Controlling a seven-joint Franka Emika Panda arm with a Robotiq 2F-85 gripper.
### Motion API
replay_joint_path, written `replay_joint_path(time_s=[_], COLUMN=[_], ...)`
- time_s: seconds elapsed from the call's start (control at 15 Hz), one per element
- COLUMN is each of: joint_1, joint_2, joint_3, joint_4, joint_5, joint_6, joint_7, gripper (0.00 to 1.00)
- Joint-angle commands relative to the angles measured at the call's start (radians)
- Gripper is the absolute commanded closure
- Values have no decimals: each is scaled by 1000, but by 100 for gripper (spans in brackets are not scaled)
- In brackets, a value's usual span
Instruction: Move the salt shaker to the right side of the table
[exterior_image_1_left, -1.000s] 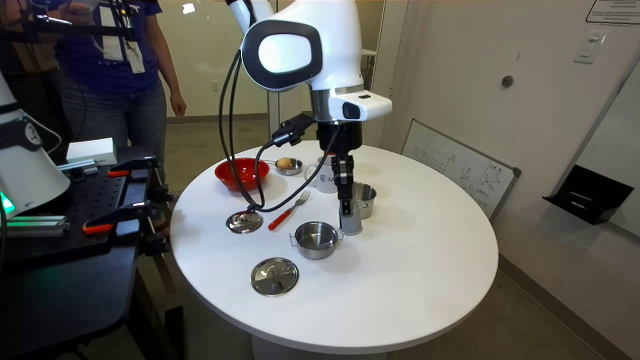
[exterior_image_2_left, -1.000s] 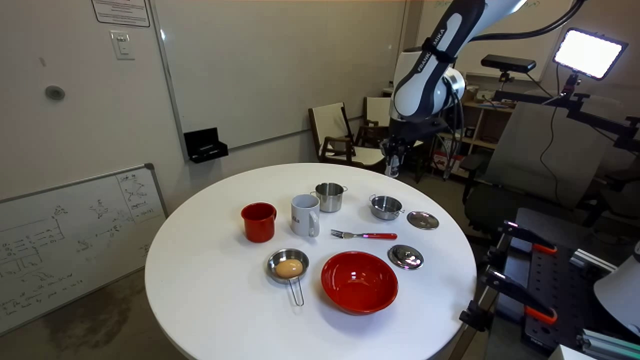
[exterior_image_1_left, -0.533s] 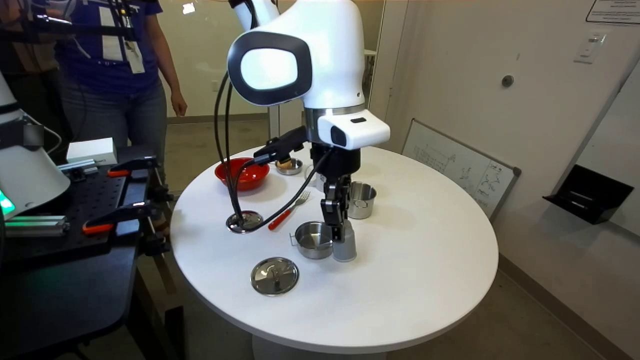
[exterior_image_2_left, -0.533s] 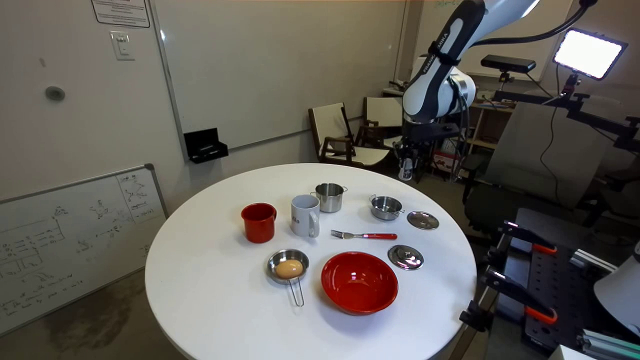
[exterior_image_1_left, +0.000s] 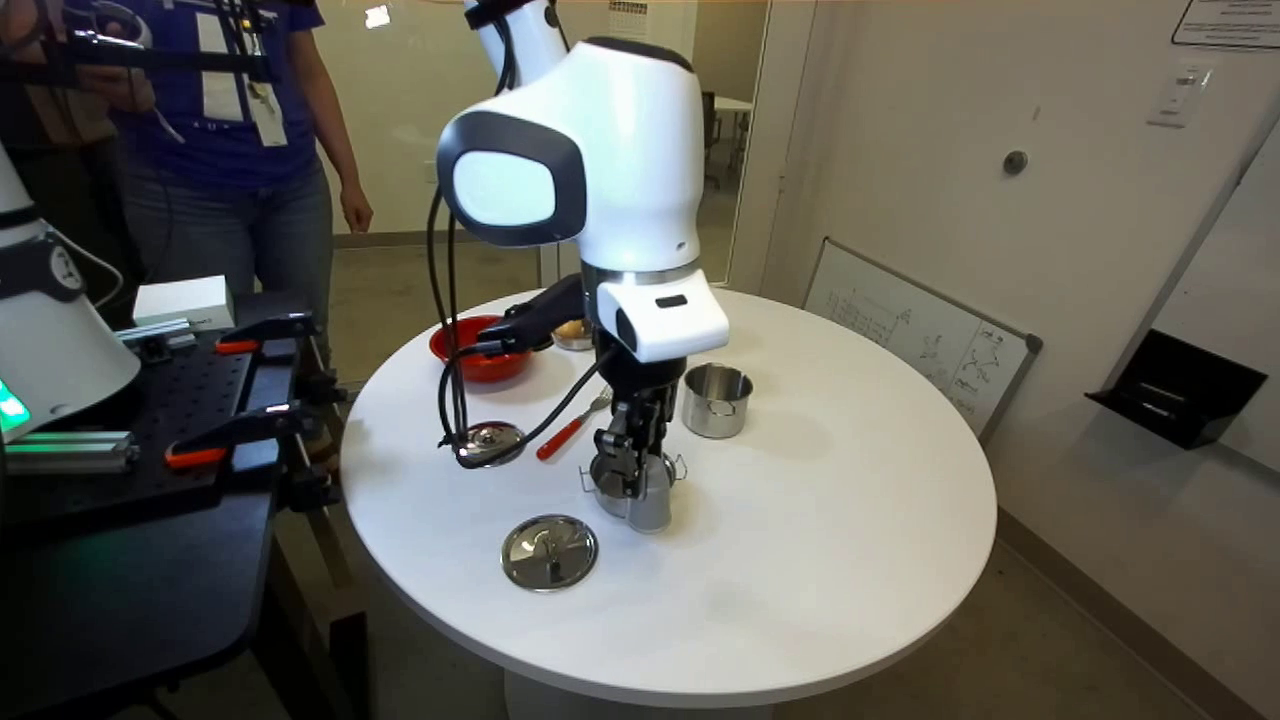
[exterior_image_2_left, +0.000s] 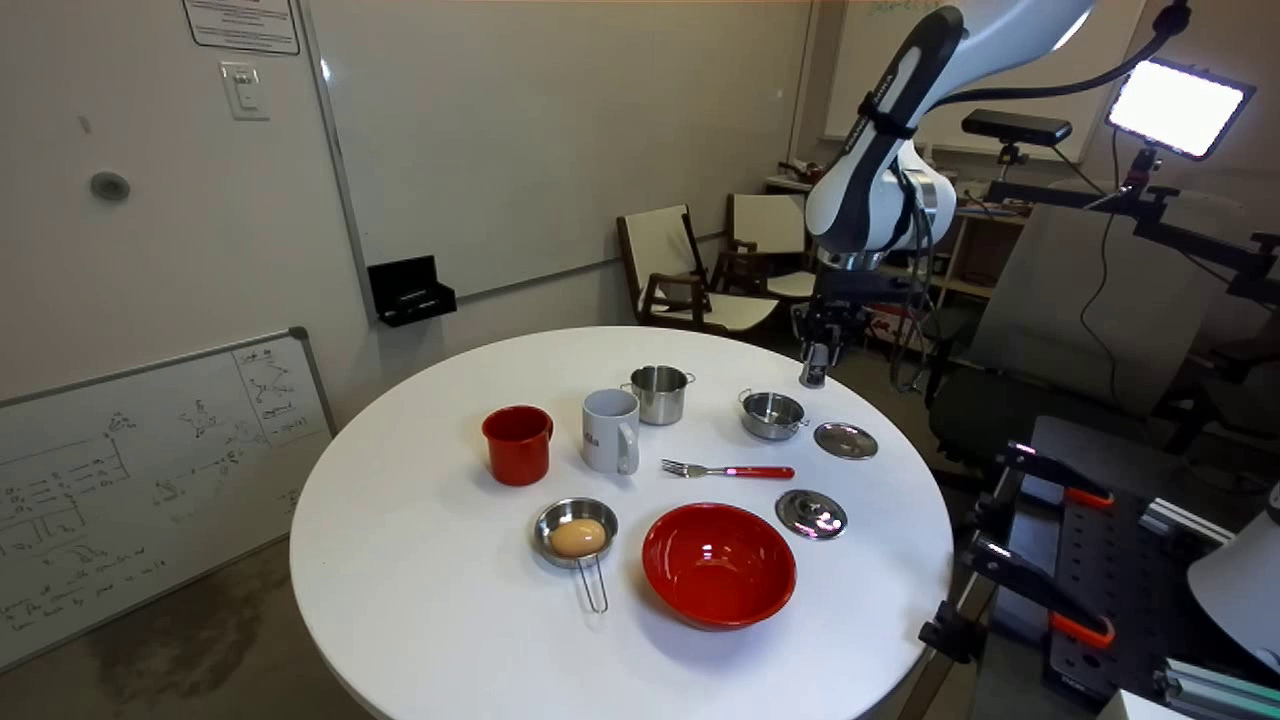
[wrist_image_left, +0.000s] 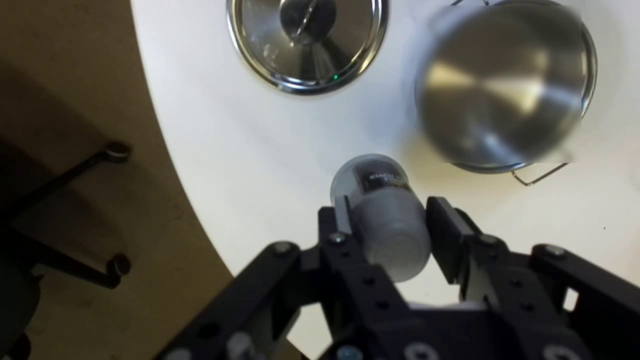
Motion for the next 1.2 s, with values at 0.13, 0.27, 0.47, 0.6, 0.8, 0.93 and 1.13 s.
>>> replay_joint_path(time_s=[0.13, 0.27, 0.47, 0.6, 0.8, 0.93, 1.13], joint_1=[-59, -66, -75, -106, -138, -150, -160], joint_2=[37, 49, 73, 94, 126, 141, 145], joint_3=[50, 45, 39, 58, 86, 98, 108], joint_4=[-8, -7, 0, 10, 18, 22, 24], joint_5=[113, 132, 147, 168, 191, 195, 192], joint_6=[42, 53, 72, 70, 82, 93, 113], joint_7=[-16, -12, -6, -16, -28, -29, -29], gripper=[84, 84, 84, 84, 84, 84, 78])
